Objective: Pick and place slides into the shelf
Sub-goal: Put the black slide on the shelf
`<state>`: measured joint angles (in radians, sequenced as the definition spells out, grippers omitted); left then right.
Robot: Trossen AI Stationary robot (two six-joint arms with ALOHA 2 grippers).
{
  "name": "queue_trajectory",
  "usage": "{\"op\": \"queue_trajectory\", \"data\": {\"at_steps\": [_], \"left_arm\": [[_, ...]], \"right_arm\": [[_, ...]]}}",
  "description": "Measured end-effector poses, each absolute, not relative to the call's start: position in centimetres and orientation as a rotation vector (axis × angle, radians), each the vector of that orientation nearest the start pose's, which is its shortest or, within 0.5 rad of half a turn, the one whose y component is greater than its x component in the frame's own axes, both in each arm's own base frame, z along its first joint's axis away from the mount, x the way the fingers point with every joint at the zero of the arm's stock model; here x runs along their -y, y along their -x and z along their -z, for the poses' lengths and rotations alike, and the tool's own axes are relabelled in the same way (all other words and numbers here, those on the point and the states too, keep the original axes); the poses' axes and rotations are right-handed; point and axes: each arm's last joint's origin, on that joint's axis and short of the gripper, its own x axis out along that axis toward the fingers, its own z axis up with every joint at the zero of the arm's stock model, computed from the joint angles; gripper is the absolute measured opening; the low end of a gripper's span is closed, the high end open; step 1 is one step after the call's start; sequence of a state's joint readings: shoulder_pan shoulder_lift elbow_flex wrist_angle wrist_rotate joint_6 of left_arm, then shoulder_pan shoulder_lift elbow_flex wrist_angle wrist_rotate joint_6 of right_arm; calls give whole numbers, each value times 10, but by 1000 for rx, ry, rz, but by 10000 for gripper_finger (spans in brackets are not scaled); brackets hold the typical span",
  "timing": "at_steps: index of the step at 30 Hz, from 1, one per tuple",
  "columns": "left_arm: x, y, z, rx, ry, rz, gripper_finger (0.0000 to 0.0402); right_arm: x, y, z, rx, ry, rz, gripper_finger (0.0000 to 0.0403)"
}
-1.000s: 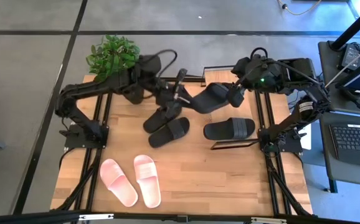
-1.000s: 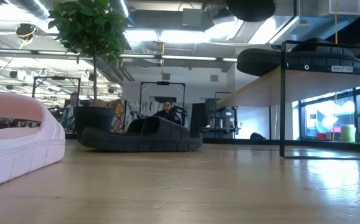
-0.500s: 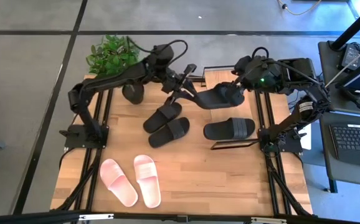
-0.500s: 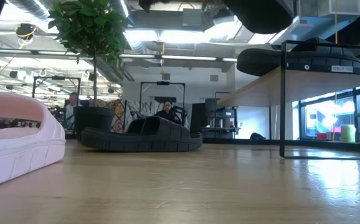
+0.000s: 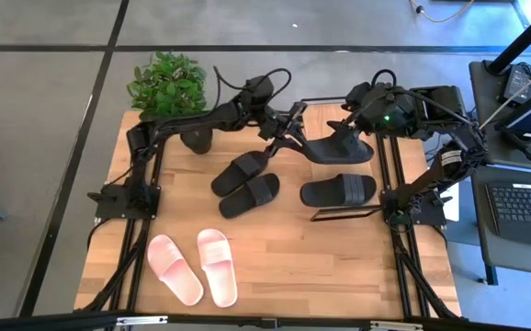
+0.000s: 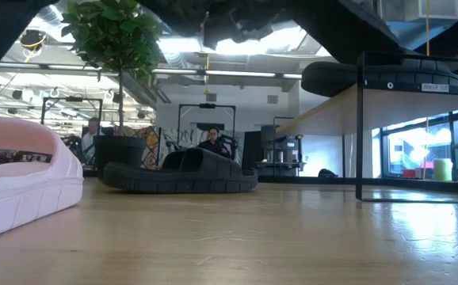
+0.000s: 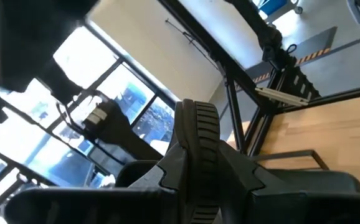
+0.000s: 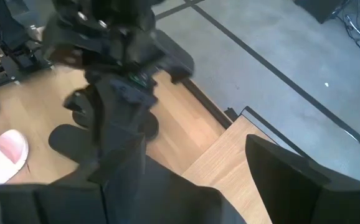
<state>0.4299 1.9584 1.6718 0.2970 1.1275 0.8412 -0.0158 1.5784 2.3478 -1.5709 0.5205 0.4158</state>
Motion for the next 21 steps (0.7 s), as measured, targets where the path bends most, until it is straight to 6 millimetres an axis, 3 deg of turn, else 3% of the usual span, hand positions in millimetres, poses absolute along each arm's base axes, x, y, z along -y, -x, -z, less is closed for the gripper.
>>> {"op": "queue_trajectory", "data": {"at_steps": [13, 21], "left_arm": [[-184, -441, -283, 253, -756, 696, 53], [-184, -450, -261, 263, -817, 706, 53]], "right_arm": [[18, -221, -514, -667, -180, 658, 275], [18, -231, -499, -736, -158, 667, 275]]}}
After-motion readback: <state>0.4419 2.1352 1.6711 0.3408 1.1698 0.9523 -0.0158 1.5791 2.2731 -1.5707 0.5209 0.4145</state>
